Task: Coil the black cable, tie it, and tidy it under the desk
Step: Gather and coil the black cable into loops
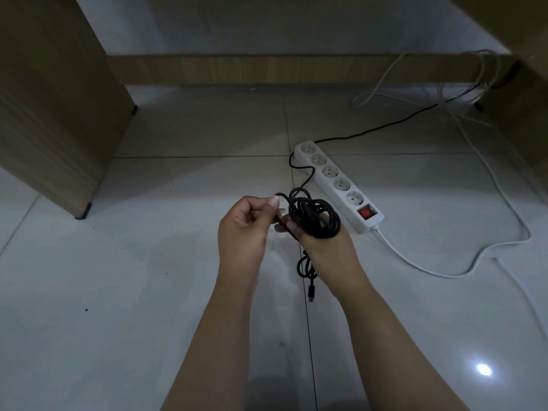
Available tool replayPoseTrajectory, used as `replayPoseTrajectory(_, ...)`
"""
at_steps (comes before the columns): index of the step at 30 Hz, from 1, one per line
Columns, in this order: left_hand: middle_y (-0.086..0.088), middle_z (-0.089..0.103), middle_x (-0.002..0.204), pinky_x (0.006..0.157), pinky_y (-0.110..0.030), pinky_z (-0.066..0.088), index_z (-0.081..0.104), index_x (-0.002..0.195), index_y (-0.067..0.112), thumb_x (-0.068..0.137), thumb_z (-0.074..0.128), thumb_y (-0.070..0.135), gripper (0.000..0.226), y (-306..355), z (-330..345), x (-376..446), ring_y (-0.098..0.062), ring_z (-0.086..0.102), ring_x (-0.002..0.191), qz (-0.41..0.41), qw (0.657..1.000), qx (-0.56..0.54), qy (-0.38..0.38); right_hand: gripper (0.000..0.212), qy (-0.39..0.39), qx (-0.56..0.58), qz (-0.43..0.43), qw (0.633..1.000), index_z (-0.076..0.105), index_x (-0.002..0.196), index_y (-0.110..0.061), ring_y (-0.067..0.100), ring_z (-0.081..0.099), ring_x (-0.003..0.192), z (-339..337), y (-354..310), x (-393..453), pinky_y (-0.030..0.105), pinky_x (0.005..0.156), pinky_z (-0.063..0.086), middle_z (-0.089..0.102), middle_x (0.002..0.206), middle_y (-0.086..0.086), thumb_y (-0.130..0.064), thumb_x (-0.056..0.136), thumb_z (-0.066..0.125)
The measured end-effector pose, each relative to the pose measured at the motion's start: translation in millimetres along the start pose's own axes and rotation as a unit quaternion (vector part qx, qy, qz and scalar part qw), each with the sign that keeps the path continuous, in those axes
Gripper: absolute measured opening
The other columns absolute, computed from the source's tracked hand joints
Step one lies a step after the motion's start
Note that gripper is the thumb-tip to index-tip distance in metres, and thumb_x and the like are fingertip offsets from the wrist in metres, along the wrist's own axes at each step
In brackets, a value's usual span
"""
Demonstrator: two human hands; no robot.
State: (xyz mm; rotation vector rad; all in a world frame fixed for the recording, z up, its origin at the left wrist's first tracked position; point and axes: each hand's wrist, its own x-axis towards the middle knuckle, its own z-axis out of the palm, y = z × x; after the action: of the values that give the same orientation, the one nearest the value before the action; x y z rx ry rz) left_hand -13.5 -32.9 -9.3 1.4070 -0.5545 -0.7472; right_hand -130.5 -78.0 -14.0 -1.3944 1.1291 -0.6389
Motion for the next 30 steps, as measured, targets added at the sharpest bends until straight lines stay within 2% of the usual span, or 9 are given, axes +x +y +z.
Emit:
replayPoseTrajectory(4,-0.008,0.073,0.08,0.061,-0.016,0.052,0.067,0.084,0.003,0.091,0.067,0.014,0.013,-2.1,3.7,0.3,-0.009,0.068,0.074,-0.011,1.0,-0.015,0.003,0.001,-0.031,-0.016,-0.003,0.999,0.07,0.083,-0.025,0.01,0.069,0.078,4.7,-2.0,-2.6,0.029,0.078,0.051,0.075,0.076,0.0,-0.025,0.083,0.07)
replayPoseTrajectory(8,-0.004,0.071,0.083,0.073,-0.023,0.054,0.065,0.083,0.008,0.093,0.063,0.026,0.02,-6.0,6.1,-2.4,-0.012,0.067,0.082,0.005,0.999,-0.027,-0.019,0.017,-0.009,-0.002,0.006,1.0,0.064,0.074,-0.018,0.01,0.055,0.052,13.5,-1.8,-5.0,0.029,0.059,0.047,0.059,0.056,0.003,-0.03,0.087,0.068)
replayPoseTrajectory(12,-0.012,0.066,0.11,0.083,-0.034,0.055,0.065,0.104,0.019,0.1,0.041,0.05,0.039,-21.2,4.0,1.8,-0.02,0.065,0.098,-0.115,0.993,0.004,0.0,0.029,-0.051,0.145,0.002,0.988,0.068,0.067,-0.035,0.014,0.053,0.051,18.0,-3.4,-7.3,0.047,0.077,0.054,0.047,0.046,-0.003,-0.026,0.094,0.061)
replayPoseTrajectory(14,-0.015,0.068,0.098,0.061,-0.028,0.052,0.063,0.102,0.01,0.1,0.04,0.048,0.044,-21.6,6.6,5.5,-0.016,0.062,0.072,-0.251,0.966,0.064,-0.017,0.032,-0.059,0.213,-0.001,0.975,0.064,0.065,-0.028,0.014,0.047,0.045,21.6,-5.2,-8.2,0.045,0.068,0.052,0.041,0.044,-0.002,-0.022,0.097,0.058)
replayPoseTrajectory(17,-0.006,0.053,0.052,0.05,-0.023,0.04,0.064,0.065,0.009,0.1,0.045,0.042,0.052,-12.7,7.5,-5.4,-0.013,0.053,0.047,-0.361,0.922,0.091,-0.106,0.03,-0.055,0.301,0.02,0.952,0.055,0.068,-0.013,0.015,0.039,0.042,24.2,-6.9,-8.2,0.033,0.053,0.048,0.033,0.044,0.002,-0.021,0.098,0.056)
replayPoseTrajectory(19,-0.001,0.048,0.043,0.043,-0.017,0.04,0.072,0.09,0.009,0.099,0.05,0.029,0.032,-11.2,9.3,-7.4,-0.009,0.047,0.038,-0.341,0.933,0.043,-0.103,0.031,-0.055,0.332,0.032,0.941,0.055,0.071,-0.011,0.014,0.038,0.04,22.4,-5.0,-6.8,0.031,0.05,0.045,0.032,0.044,0.001,-0.024,0.098,0.054)
replayPoseTrajectory(21,-0.004,0.064,0.062,0.048,-0.018,0.049,0.071,0.11,0.011,0.099,0.052,0.02,0.023,-17.8,3.4,-5.4,-0.01,0.056,0.049,-0.282,0.955,-0.043,-0.081,0.035,-0.044,0.345,0.051,0.936,0.052,0.068,-0.01,0.013,0.038,0.038,17.7,-2.7,-4.5,0.03,0.049,0.042,0.034,0.043,-0.001,-0.027,0.099,0.054)
replayPoseTrajectory(24,-0.005,0.071,0.095,0.064,-0.027,0.059,0.071,0.103,0.008,0.098,0.057,0.018,0.018,-21.2,-3.9,-0.2,-0.019,0.069,0.08,-0.239,0.968,-0.074,-0.033,0.031,0.002,0.335,0.092,0.938,0.051,0.072,-0.012,0.013,0.037,0.039,9.7,-1.5,-0.4,0.029,0.048,0.038,0.038,0.047,-0.001,-0.027,0.099,0.054)
replayPoseTrajectory(30,-0.016,0.069,0.081,0.07,-0.032,0.061,0.071,0.096,0.009,0.087,0.072,0.013,0.01,-18.2,-5.0,-0.2,-0.02,0.073,0.077,-0.137,0.987,0.04,-0.078,0.02,0.077,0.17,0.135,0.973,0.062,0.084,-0.012,0.011,0.045,0.041,1.0,4.6,3.5,0.027,0.047,0.043,0.056,0.07,0.001,-0.028,0.096,0.059)
